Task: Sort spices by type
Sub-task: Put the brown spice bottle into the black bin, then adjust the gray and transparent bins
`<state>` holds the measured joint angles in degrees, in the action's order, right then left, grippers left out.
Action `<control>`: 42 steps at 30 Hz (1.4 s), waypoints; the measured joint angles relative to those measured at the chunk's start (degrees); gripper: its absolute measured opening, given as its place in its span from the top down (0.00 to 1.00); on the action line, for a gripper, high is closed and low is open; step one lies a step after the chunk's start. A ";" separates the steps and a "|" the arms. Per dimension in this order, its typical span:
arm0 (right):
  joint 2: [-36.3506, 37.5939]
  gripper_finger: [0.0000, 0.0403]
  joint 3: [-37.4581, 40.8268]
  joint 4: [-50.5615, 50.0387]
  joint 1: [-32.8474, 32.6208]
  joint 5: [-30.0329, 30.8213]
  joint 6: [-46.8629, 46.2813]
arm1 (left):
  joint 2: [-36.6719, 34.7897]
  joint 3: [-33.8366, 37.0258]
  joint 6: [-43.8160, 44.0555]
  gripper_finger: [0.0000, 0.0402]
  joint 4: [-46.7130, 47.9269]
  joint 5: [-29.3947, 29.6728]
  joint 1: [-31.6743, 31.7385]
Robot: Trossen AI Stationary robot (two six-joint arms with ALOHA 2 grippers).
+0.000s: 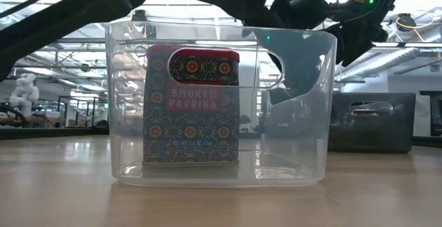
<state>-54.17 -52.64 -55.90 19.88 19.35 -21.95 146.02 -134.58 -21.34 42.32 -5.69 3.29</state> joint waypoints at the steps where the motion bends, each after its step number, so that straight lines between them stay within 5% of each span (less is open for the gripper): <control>1: 0.00 0.44 0.00 0.01 0.01 0.00 -0.02 | 0.00 0.00 -0.02 0.32 0.02 0.00 0.00; 15: 0.37 0.44 0.00 0.92 0.04 2.06 0.54 | -8.63 -0.07 -1.81 0.30 7.78 5.88 -0.09; 28: 2.63 0.44 0.00 1.25 0.02 3.17 -1.44 | -19.36 -0.02 1.64 0.30 37.99 13.05 3.34; 36: 2.97 0.44 0.00 1.25 -0.15 2.22 -3.83 | -29.63 0.00 5.55 0.30 44.36 6.98 11.84; 42: 2.97 0.44 0.00 0.70 -2.17 -4.07 -6.55 | -41.10 0.00 6.58 0.30 44.38 4.00 16.12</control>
<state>-51.20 -52.64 -55.20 17.70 15.28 -28.50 104.92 -134.58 -14.76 86.70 -1.69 19.41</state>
